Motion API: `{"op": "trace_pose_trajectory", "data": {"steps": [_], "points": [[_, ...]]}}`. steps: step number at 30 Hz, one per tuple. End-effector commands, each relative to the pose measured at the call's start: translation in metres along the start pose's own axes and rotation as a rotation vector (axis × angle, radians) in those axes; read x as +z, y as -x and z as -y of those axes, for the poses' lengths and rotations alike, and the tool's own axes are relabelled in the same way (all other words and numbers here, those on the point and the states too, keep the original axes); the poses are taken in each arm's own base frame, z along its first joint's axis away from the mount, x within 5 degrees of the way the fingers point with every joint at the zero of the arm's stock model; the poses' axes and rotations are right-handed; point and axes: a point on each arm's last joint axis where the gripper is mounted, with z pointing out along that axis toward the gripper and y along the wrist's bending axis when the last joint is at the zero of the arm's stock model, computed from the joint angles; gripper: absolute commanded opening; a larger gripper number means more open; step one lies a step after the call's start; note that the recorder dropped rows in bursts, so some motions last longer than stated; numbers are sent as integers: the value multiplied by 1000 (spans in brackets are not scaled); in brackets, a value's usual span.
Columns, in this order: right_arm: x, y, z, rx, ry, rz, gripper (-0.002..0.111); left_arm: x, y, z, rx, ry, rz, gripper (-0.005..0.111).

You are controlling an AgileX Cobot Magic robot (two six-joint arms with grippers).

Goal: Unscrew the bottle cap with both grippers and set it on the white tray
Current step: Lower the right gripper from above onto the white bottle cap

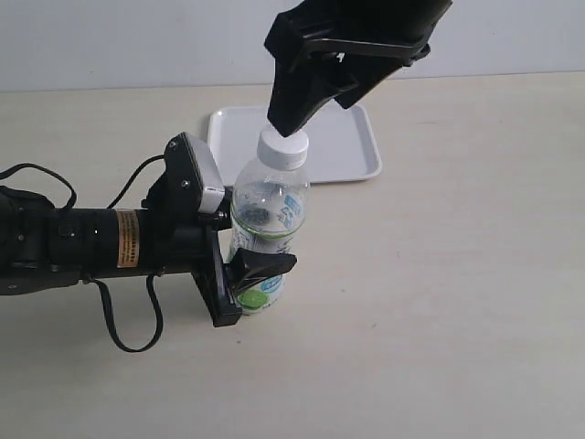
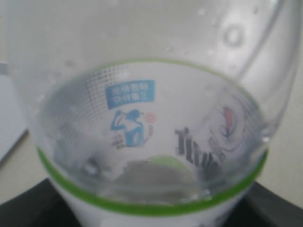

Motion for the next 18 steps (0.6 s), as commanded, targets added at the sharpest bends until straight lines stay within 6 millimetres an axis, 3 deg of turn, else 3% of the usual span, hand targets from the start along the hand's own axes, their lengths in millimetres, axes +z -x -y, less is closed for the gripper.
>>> {"op": "trace_pose_trajectory", "data": {"steps": [1,5,18], "points": [[18,5,5,14,19,-33,70,0,1,0,33,5,-18,0],[27,8,1,28,76,-44,70,0,1,0,37,7,-22,0],[27,8,4,30,44,-40,70,0,0,0,43,6,-27,0]]}}
